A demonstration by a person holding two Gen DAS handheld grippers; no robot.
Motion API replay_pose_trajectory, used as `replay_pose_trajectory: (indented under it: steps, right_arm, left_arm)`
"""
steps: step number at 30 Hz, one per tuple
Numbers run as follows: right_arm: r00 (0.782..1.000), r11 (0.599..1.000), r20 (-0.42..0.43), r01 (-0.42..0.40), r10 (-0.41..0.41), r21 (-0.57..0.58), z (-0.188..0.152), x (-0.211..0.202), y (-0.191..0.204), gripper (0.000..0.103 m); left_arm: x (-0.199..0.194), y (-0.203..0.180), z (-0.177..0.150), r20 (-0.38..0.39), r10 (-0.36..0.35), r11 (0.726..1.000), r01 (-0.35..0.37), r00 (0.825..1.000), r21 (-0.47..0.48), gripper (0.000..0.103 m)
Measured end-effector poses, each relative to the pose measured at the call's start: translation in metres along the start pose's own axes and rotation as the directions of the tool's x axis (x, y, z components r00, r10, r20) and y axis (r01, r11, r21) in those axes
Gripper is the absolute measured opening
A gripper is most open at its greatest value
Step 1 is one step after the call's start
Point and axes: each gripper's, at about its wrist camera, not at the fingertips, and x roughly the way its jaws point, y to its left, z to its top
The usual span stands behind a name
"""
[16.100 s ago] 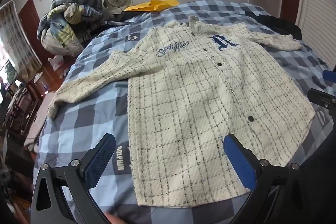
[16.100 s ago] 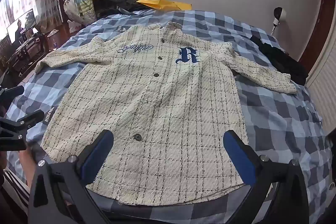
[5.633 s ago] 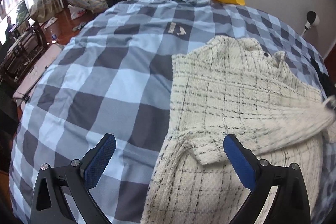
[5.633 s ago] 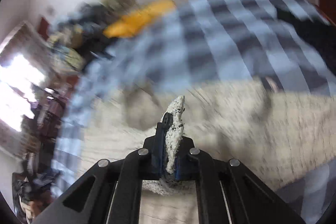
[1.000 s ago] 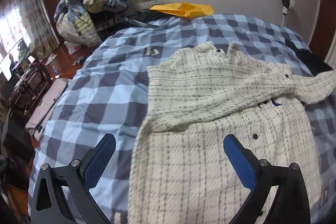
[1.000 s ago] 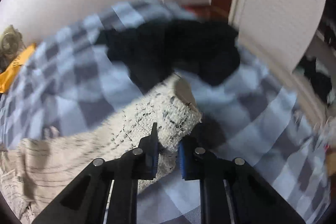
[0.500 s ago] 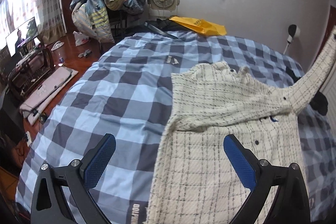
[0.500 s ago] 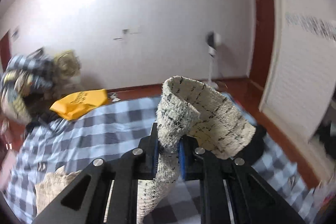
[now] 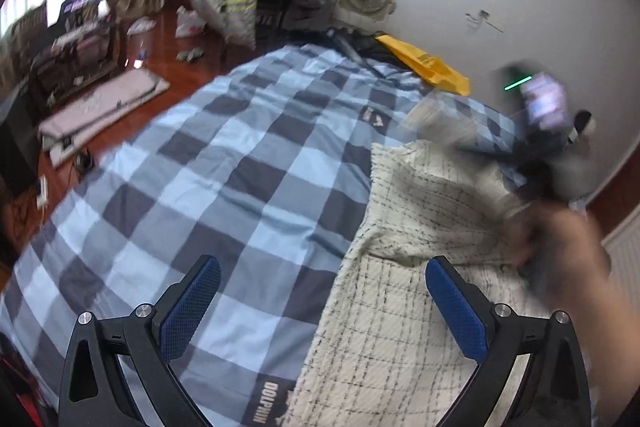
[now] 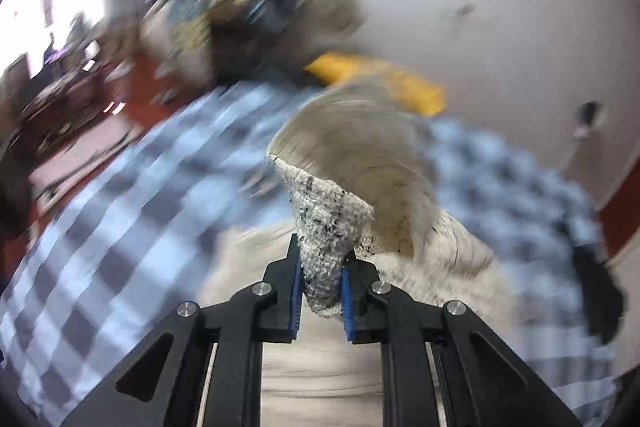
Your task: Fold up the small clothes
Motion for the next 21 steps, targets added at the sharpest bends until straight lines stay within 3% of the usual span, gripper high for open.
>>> replay_pose_trajectory:
  steps: [2, 4, 5, 7, 9, 11, 13, 14, 16, 18, 20, 21]
  right_arm:
    - [0.983, 0.998, -0.173, -0.058, 0.056, -0.006, -0.020, 0.058, 0.032, 0.017]
    - [0.922, 0.988, -0.357, -0.133, 0.152, 0.077, -0.048, 0.106, 0.048, 0.025]
    - [0.906, 0.981, -0.381, -0.149, 0.185, 0.122, -0.057, 0.116, 0.050, 0.027]
    - [0.922, 0.970, -0.317, -0.177, 0.222, 0.167, -0.064, 0.109, 0.043, 0.038]
    - [0.920, 0.948, -0.262, -0.243, 0.293, 0.207, -0.064, 0.092, 0.021, 0.052]
    - [0.902, 0.917, -0.241, -0.294, 0.360, 0.269, -0.061, 0.070, -0.007, 0.054]
    - [0.870, 0.862, -0.185, -0.383, 0.458, 0.330, -0.060, 0.041, -0.040, 0.054]
    - [0.870, 0.854, -0.160, -0.396, 0.467, 0.338, -0.059, 0.026, -0.054, 0.055]
    - [0.916, 0.891, -0.126, -0.328, 0.381, 0.316, -0.057, -0.001, -0.084, 0.072]
    - [0.969, 0.946, -0.101, -0.193, 0.225, 0.260, -0.062, -0.026, -0.112, 0.075]
    - [0.987, 0.971, -0.121, -0.075, 0.104, 0.226, -0.078, -0.037, -0.129, 0.075]
    - [0.985, 0.973, -0.167, 0.005, 0.034, 0.232, -0.092, -0.047, -0.139, 0.075]
  left_arm:
    - [0.007, 0.001, -0.003, -0.028, -0.007, 1.000, 0.007, 1.000, -0.014, 0.103]
    - [0.008, 0.002, -0.005, -0.043, -0.016, 1.000, 0.016, 0.999, -0.016, 0.103]
    - [0.006, 0.002, -0.005, -0.033, -0.016, 1.000, 0.015, 0.999, -0.014, 0.103]
    - [0.002, 0.003, -0.004, -0.013, -0.007, 1.000, 0.007, 1.000, -0.022, 0.103]
    - [-0.003, 0.005, -0.002, 0.004, -0.012, 0.999, 0.012, 1.000, -0.039, 0.103]
    - [-0.004, 0.007, 0.000, 0.010, -0.014, 0.999, 0.015, 1.000, -0.052, 0.103]
    - [-0.003, 0.007, 0.000, 0.005, -0.013, 0.999, 0.014, 1.000, -0.050, 0.103]
    - [-0.003, 0.006, 0.000, 0.005, -0.010, 0.999, 0.011, 1.000, -0.046, 0.103]
    - [-0.001, 0.004, -0.002, 0.005, -0.001, 0.999, 0.001, 1.000, -0.032, 0.103]
    - [0.004, -0.002, -0.006, 0.001, 0.015, 1.000, -0.015, 1.000, 0.005, 0.103]
    - [0.009, -0.008, -0.010, 0.001, 0.035, 0.998, -0.035, 0.999, 0.044, 0.103]
    - [0.014, -0.013, -0.013, -0.004, 0.049, 0.996, -0.049, 0.999, 0.074, 0.103]
